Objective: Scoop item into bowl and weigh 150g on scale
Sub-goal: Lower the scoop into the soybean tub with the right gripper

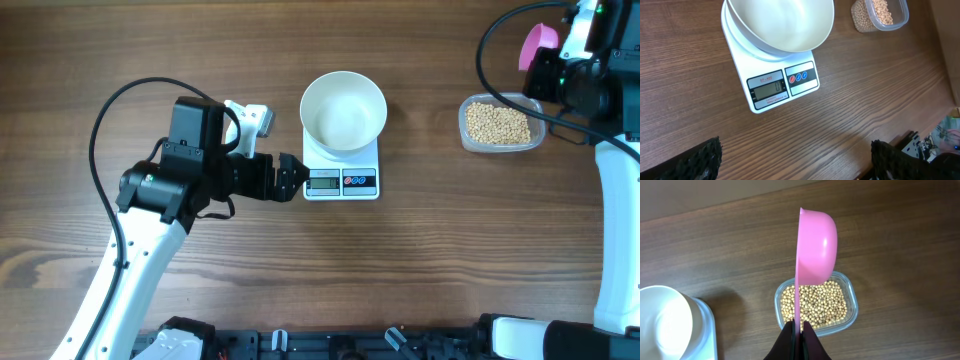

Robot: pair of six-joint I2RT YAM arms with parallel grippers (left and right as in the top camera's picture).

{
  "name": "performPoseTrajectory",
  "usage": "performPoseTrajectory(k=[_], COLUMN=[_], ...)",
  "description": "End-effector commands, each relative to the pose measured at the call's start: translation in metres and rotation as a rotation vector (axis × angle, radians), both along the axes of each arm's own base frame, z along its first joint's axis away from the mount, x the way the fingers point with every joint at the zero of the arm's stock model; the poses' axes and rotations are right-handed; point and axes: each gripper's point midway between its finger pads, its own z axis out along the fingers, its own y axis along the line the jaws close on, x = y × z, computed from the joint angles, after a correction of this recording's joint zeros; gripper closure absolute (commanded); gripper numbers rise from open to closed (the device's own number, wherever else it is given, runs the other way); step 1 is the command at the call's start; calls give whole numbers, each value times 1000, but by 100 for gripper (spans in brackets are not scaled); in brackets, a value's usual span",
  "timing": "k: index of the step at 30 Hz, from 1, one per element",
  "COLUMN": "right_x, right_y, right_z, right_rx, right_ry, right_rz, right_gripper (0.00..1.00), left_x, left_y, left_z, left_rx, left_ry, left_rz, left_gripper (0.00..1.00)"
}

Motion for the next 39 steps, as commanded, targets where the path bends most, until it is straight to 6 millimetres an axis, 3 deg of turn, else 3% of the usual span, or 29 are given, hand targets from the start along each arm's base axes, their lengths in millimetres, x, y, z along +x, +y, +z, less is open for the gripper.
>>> performPoseTrajectory(k=[1, 6, 10, 16, 18, 23, 25, 29, 35, 39], right_x=[2, 7, -6, -19, -19, -11, -11, -15, -15, -21], right_y=[-5, 3, 2, -11, -13, -14, -15, -25, -25, -16], right_z=[2, -7, -42, -94, -102, -105, -114, -121, -125, -148], right_rx=[-4, -9, -90, -127, -124, -136, -136, -186, -180, -135], right_ry=[-7, 18, 189, 395, 421, 408, 439, 485, 495, 519], right_rz=[-30, 54, 170, 141, 124, 139, 139, 110, 112, 138], right_gripper=[96, 96, 96, 96, 96, 96, 95, 96, 96, 96], left_x=[5, 5, 5, 5, 5, 5, 5, 5, 5, 5], left_y=[2, 2, 2, 2, 2, 2, 2, 2, 2, 2], left_z=[7, 7, 7, 7, 7, 7, 7, 7, 7, 7], left_rx=[0, 0, 1, 0, 0, 0, 0, 0, 0, 0], left_ry=[-22, -22, -22, -22, -22, -22, -22, -22, -22, -22], left_rz=[9, 9, 10, 9, 10, 10, 9, 10, 10, 10], left_gripper=[0, 0, 0, 0, 0, 0, 0, 0, 0, 0])
